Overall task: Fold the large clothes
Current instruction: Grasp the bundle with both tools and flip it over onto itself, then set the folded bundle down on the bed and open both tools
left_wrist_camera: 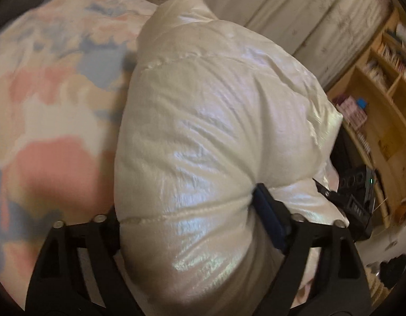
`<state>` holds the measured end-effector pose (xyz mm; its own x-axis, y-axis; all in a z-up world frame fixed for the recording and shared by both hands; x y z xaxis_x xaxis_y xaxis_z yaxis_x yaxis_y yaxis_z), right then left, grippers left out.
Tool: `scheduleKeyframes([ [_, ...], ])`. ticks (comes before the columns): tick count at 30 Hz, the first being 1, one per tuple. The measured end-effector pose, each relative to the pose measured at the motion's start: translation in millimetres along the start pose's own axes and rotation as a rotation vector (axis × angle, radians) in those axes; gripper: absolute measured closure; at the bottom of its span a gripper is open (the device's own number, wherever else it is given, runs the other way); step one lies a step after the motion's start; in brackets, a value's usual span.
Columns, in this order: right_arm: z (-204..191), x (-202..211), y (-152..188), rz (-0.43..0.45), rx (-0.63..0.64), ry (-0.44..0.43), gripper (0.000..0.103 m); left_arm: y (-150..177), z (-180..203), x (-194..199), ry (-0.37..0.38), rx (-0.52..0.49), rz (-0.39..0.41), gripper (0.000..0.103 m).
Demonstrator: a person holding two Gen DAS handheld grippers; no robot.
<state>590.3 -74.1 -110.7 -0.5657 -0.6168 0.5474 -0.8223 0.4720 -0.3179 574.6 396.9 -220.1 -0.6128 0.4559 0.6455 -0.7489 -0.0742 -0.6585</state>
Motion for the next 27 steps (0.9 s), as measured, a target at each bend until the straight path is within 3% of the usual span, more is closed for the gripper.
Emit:
scheduleKeyframes([
  [2,-4.4,1.9,3.0,0.001,0.023,0.009,0.027,5.0,-9.9,1.3,-0.011,0.024,0.010,0.005],
  [4,-7.1,-15.3,-21.8,-0.010,0.021,0.020,0.021,5.5,-9.3,5.1,-0.025,0.037,0.016,0.005],
  [10,-9.4,-23.7,-18.2,-0.042,-0.023,0.051,0.014,-1.5,9.4,32.4,-0.161,-0.026,-0.007,0.005],
  [13,-11.1,29.5,-3.6,-0.032,0.000,0.080,0.012,-1.0,37.2,57.2,-0.196,-0.057,0.004,0.005],
  [17,-28.6,83.4,6.4,-0.009,0.073,0.133,0.012,12.5,102.1,89.1,-0.240,-0.126,0.002,0.005],
  [27,-79.9,225.3,78.8,0.084,0.296,0.312,0.012,36.8,252.7,157.9,-0.343,-0.223,0.036,0.005],
])
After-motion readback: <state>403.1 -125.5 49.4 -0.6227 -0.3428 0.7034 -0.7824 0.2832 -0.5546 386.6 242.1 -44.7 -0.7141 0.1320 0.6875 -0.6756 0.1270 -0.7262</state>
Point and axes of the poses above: each gripper's, at about its wrist camera, not at the fingertips, and x roughly against the way its jaws point, z to its right, y to its underside, the point moved 7 cm from there along -x, roughly the way its jaws point, and after that the axes turned 15 degrees about -x, right-handed, at the moved point
